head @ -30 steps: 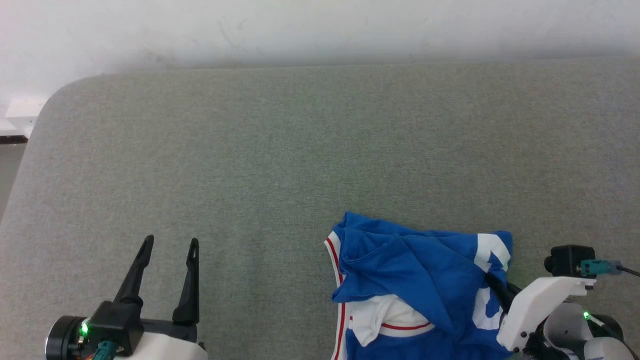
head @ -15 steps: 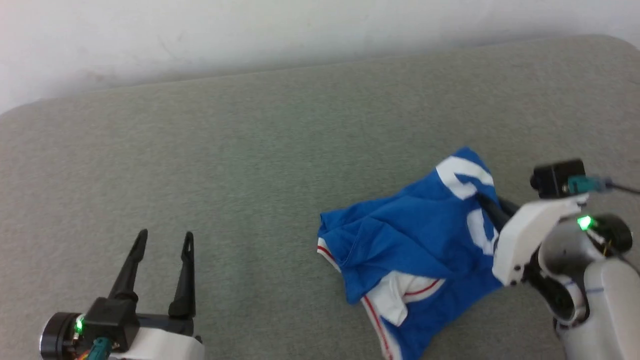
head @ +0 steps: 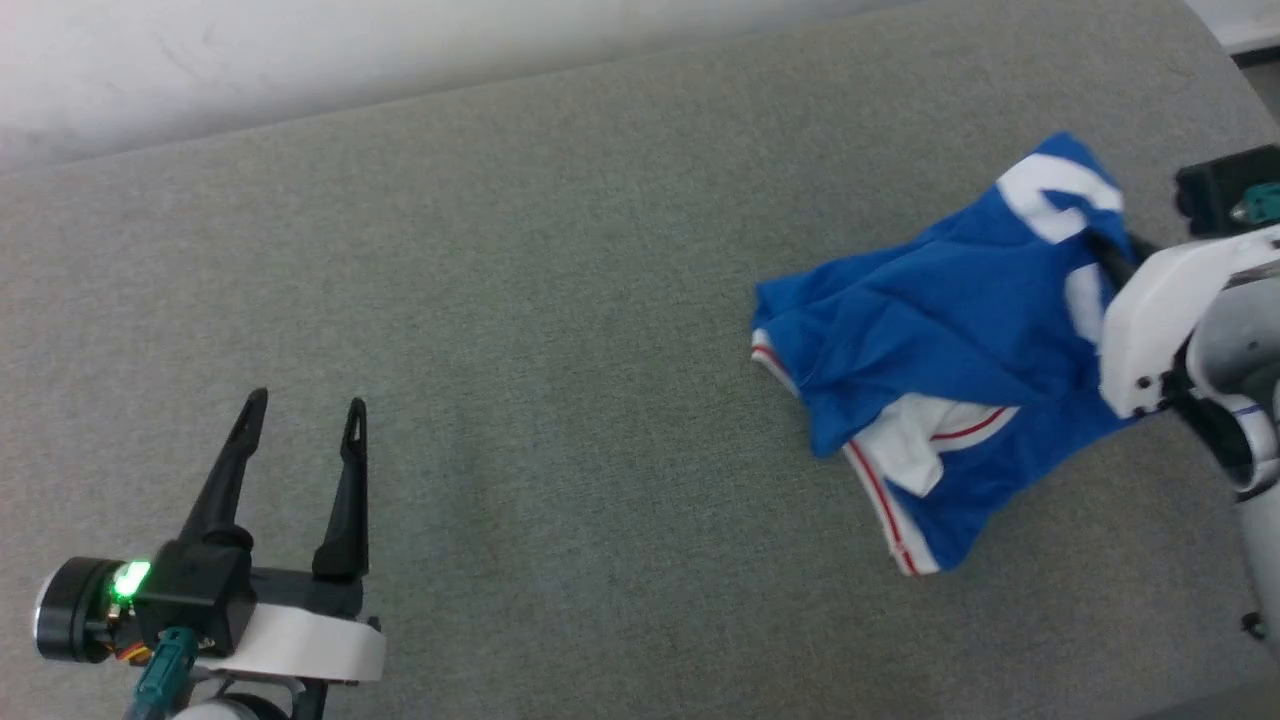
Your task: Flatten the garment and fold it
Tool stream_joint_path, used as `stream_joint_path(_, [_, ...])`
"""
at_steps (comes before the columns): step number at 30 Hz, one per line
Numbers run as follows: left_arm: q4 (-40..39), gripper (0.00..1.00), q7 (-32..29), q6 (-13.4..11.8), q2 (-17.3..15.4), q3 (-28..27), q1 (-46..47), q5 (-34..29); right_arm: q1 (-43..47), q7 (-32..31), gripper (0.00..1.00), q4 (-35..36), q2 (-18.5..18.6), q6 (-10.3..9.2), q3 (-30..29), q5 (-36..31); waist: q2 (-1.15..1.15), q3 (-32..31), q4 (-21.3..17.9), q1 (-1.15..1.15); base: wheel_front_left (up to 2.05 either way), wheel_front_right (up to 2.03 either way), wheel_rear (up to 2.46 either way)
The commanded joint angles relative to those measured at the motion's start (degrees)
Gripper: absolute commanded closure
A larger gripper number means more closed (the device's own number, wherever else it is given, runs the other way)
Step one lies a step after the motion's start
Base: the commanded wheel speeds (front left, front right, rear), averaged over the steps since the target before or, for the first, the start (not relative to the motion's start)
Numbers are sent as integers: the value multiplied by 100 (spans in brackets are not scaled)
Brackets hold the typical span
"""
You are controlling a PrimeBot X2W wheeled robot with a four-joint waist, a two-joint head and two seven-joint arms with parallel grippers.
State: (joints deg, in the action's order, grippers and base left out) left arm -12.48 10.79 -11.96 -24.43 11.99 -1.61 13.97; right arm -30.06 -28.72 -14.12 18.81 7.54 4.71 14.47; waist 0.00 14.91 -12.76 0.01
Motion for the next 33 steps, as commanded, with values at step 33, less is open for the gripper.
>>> stream_joint_path(33, [-940, 0, -84, -202, -646, -215, 986, -712, -1131, 1976, 100, -2027, 912, -5, -1521, -1665, 0, 2070, -237, -1, 0, 0, 0])
